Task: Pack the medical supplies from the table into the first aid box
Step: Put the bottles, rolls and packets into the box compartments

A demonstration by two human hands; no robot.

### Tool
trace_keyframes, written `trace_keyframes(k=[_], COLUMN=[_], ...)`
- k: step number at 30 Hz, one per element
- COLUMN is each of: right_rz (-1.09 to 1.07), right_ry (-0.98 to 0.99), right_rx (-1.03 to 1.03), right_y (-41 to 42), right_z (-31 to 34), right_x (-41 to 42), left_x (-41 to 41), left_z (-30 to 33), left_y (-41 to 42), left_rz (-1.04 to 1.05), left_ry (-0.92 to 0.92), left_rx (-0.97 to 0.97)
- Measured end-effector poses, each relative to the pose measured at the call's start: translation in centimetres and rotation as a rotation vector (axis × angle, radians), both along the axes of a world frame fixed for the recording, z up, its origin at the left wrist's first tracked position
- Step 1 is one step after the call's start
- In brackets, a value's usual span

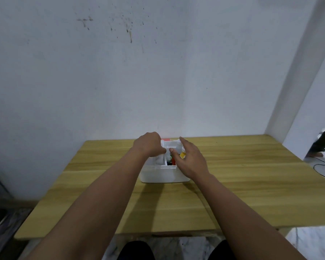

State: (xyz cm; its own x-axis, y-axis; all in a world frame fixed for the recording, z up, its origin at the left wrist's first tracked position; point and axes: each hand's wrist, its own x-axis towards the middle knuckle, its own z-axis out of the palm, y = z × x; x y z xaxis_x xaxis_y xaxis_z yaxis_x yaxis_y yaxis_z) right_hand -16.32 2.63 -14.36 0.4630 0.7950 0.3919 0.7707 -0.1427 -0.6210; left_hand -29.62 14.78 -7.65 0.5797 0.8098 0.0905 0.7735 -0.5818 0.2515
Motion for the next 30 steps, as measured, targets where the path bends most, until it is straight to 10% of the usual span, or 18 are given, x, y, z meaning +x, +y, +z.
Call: trace_keyframes(k=[17,30], right_rz=[-0.047,-0.062], right_ry=[0.088,0.073], right_rx=[0.035,0.039], right_y=[0.2,0.0], right_z=[-0.1,0.1], right_x=[-0.2,-0.4], left_x=[-7.9,-14.3], left_z=[-0.8,-7.7], left_y=[3.6,3.9], left_rz=[0.278,0.207], left_ry=[-0.380,-0.234], left_rx=[-0.017,-0.355])
